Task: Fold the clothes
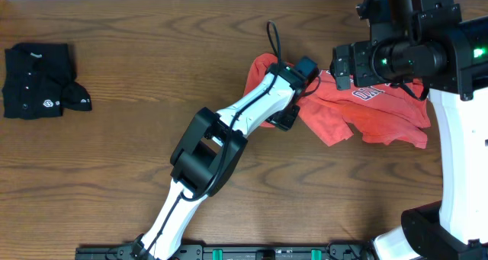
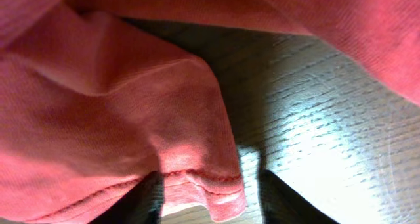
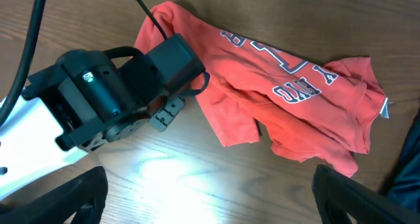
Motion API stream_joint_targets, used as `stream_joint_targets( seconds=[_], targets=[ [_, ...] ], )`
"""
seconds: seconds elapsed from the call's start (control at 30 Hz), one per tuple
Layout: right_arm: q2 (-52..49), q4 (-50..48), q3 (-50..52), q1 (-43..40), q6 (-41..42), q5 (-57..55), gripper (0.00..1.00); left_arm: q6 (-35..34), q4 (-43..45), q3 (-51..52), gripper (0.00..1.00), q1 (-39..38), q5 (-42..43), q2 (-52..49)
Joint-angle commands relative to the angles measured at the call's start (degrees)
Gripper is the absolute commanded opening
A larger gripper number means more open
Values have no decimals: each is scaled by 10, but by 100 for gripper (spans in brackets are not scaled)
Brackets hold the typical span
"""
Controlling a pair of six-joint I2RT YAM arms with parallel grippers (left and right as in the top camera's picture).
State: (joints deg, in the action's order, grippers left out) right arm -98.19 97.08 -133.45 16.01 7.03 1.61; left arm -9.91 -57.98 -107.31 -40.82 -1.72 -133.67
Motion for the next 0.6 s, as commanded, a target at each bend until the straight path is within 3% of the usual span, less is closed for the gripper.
stream_joint_targets(
  seconds=[0.0, 0.1, 0.13, 0.3, 0.57],
  targets=[
    [9, 2, -7, 6, -5, 4, 93, 4, -2, -2, 35, 12, -4, 0],
    [9, 2, -7, 5, -5, 4, 88, 4, -3, -2, 8, 20, -4, 0],
    [9, 2, -7, 5, -5, 4, 85, 3, -3, -2, 6, 22, -4, 0],
    [9, 2, -7, 5, -5, 4, 65, 3, -5, -2, 6, 30, -5, 1],
    [9, -6, -7, 5, -5, 3, 53, 5, -29, -11, 6, 30, -75, 62]
  ],
)
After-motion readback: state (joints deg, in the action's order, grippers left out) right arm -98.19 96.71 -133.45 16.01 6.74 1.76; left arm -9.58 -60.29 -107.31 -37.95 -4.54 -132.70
